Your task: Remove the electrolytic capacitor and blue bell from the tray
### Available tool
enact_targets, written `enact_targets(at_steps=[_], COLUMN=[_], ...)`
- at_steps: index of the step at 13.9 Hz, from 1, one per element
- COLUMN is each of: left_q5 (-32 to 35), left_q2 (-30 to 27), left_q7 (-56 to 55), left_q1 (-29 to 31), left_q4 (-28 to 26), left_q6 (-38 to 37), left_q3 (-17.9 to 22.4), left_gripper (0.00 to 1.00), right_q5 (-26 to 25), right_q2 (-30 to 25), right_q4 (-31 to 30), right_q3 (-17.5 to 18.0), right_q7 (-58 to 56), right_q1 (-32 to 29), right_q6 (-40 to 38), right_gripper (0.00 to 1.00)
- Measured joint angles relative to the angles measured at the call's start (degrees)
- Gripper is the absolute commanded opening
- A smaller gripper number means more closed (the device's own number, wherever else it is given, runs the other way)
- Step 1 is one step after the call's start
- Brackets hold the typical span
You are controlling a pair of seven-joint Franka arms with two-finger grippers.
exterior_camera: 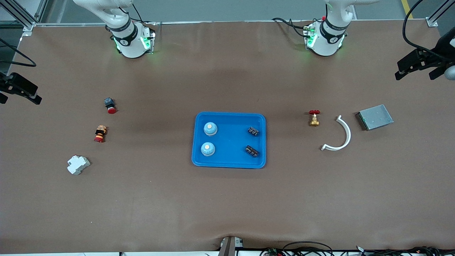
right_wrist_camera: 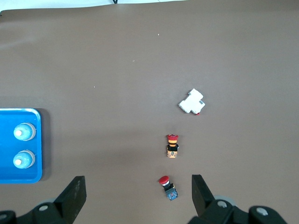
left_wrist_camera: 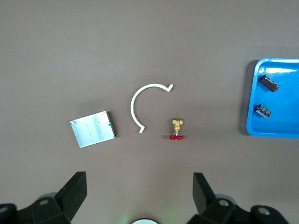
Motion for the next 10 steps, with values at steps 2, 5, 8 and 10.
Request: enact_targets(at_steps=[2, 5, 8, 10], left_q5=[0.0, -0.03, -0.04, -0.04], left_q2=[0.82, 2.58, 3.68, 4.65], left_q7=[-0.21, -3.46, -13.49, -19.22], left_q1=[-0.03, -0.41, -0.77, -1.22], left_q4=[-1.73, -7.51, -15.82, -21.34], left_q6=[-0.1, 4.69, 14.68, 21.83], left_q3=[-0.06, -0.59, -5.24, -8.57], left_gripper=[1.0, 1.0, 1.0, 1.0], right_q5=[0.01, 0.02, 0.03, 0.03], right_q2=[0.0, 0.0, 0.0, 0.0], right_q4=[-0.01, -0.05, -0.1, -0.12], right_q3=[0.0, 0.0, -0.01, -0.01], right_q7=[0.0, 0.0, 0.0, 0.0], right_q1=[0.0, 0.0, 0.0, 0.0], right_q6=[0.0, 0.0, -0.01, -0.01], right_gripper=[1.0, 1.0, 1.0, 1.0])
